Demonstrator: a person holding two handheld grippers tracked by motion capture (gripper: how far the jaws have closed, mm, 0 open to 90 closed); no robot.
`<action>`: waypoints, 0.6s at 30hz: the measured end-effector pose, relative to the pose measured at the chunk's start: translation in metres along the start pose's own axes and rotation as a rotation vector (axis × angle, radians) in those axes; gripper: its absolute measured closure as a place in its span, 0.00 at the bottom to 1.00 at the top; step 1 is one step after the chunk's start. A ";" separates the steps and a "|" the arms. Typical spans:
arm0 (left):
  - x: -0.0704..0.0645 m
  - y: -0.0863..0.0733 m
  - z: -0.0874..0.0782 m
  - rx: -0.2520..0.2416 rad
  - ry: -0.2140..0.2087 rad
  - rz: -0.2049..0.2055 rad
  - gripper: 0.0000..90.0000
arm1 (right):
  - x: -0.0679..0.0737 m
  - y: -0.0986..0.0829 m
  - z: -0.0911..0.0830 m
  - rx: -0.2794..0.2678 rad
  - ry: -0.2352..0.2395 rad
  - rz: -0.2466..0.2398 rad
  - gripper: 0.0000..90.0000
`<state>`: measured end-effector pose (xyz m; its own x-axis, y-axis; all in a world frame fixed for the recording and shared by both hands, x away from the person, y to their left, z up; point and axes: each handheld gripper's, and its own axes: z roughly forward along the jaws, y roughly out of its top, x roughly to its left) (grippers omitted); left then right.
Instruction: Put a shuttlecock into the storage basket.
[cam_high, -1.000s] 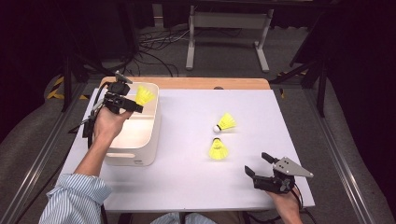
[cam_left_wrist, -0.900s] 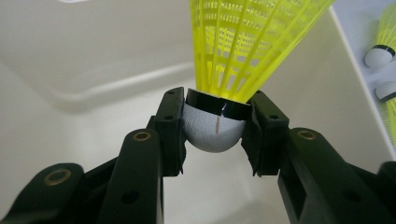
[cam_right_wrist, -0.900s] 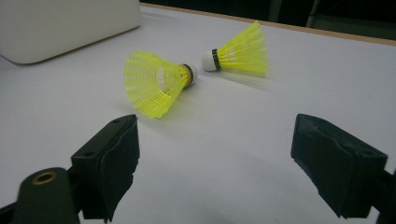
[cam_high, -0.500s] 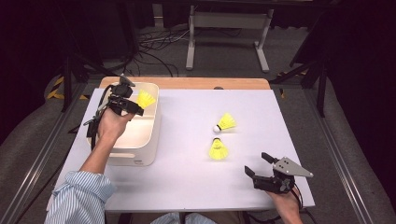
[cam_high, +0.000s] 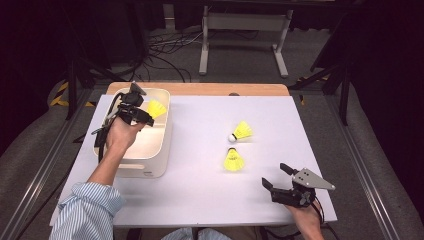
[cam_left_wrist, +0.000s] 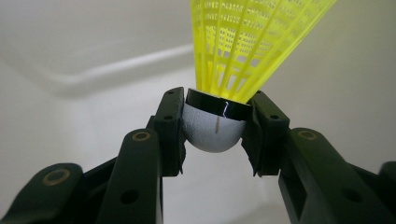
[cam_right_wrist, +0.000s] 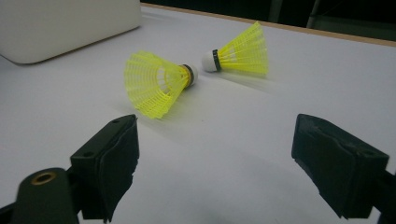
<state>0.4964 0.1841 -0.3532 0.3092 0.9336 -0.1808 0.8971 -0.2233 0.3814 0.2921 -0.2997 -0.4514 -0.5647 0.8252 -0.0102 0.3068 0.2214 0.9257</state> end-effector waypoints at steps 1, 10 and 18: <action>0.000 0.000 0.000 0.000 0.000 0.000 0.69 | 0.000 0.000 0.000 0.000 0.000 0.000 0.17; 0.002 -0.002 0.004 0.017 0.006 -0.001 0.69 | -0.001 0.000 -0.001 -0.006 0.001 -0.002 0.17; 0.002 -0.004 0.004 0.019 0.009 0.000 0.53 | -0.001 0.000 -0.001 -0.002 -0.005 -0.001 0.17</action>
<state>0.4950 0.1861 -0.3586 0.3068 0.9360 -0.1726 0.9029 -0.2289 0.3639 0.2919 -0.3005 -0.4510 -0.5615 0.8274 -0.0130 0.3047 0.2214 0.9264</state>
